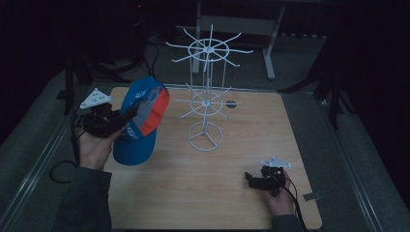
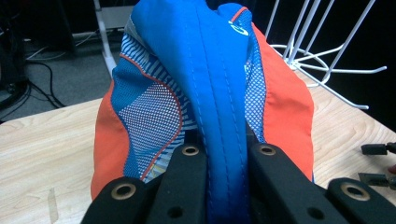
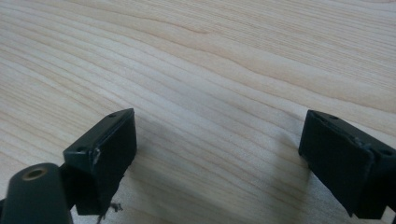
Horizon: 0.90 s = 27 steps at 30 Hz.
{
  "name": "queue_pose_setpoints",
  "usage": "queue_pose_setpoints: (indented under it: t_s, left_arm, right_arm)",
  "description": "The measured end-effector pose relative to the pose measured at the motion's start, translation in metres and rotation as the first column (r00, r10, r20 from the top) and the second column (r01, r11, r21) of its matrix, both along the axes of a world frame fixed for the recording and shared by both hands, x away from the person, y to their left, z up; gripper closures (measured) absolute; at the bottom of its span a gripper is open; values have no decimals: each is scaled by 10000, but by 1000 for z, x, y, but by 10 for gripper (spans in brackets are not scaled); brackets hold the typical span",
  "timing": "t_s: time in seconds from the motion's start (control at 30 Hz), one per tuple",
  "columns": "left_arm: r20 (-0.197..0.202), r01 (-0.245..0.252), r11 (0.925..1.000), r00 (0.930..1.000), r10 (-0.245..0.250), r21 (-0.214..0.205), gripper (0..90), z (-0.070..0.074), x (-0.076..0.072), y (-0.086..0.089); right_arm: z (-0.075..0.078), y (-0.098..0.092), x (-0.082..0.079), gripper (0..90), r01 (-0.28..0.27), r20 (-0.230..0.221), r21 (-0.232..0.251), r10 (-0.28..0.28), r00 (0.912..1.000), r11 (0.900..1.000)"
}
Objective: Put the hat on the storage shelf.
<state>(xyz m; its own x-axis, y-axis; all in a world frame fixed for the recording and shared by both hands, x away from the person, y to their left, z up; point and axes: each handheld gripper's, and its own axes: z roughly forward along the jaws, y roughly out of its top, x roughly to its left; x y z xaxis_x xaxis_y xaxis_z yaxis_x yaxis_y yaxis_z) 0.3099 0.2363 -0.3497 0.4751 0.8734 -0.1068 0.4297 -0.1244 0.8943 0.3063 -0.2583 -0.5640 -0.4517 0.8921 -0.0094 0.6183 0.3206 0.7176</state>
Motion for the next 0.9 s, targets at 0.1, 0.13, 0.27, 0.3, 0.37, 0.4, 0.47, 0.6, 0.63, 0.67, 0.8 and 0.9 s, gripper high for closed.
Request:
queue_pose_setpoints:
  t_s: [0.1, 0.13, 0.27, 0.3, 0.37, 0.4, 0.47, 0.6, 0.63, 0.67, 0.8, 0.9]
  left_arm:
    - [15, -17, 10000, 10000, 17, -38, 886, 1, 0, 0]
    - [20, -21, 10000, 10000, 21, -55, 887, 1, 0, 1]
    - [50, -61, 9999, 10000, 61, -87, 887, 3, 1, 2]
    - [61, -69, 9999, 10000, 69, -91, 887, 3, 1, 2]
    - [71, -84, 9999, 9999, 85, -113, 886, 4, 1, 2]
    - [71, -84, 9999, 9999, 85, -113, 886, 4, 1, 2]
    - [110, -67, 9998, 9999, 69, -201, 887, 5, 1, 3]
    - [161, -54, 9996, 9999, 59, -287, 887, 7, 1, 3]
    - [172, -49, 9995, 9998, 54, -301, 886, 7, 1, 4]
    - [172, -46, 9995, 9998, 51, -319, 887, 8, 2, 4]
    - [212, -64, 9994, 9998, 71, -334, 886, 10, 1, 4]
    - [266, -67, 9993, 9996, 77, -364, 887, 12, 1, 4]
  right_arm:
    - [0, 0, 0, 110, 0, 0, 0, 0, 10000, 10000]
    - [0, 0, 0, 111, -1, -1, 0, 1, 10000, 10000]
    - [0, 0, 0, 111, 1, 0, 1, -1, 10000, 10000]
    - [0, 0, 0, 111, -1, 2, -1, 1, 10000, 10000]
    - [0, 0, 0, 111, 0, 0, 0, 0, 10000, 10000]
    - [0, 0, 0, 111, 0, 0, 1, 0, 10000, 10000]
    - [0, 0, 0, 111, -3, 4, -1, 3, 10000, 10000]
    - [0, 0, 0, 111, -1, 2, 0, 1, 10000, 10000]
    - [0, 0, 0, 110, -4, 6, -3, 4, 10000, 10000]
    - [0, 0, 0, 111, -1, 2, -1, 1, 10000, 10000]
    - [0, 0, 0, 111, -6, 6, -3, 6, 10000, 10000]
    - [0, 0, 0, 111, -3, 5, -1, 3, 10000, 10000]
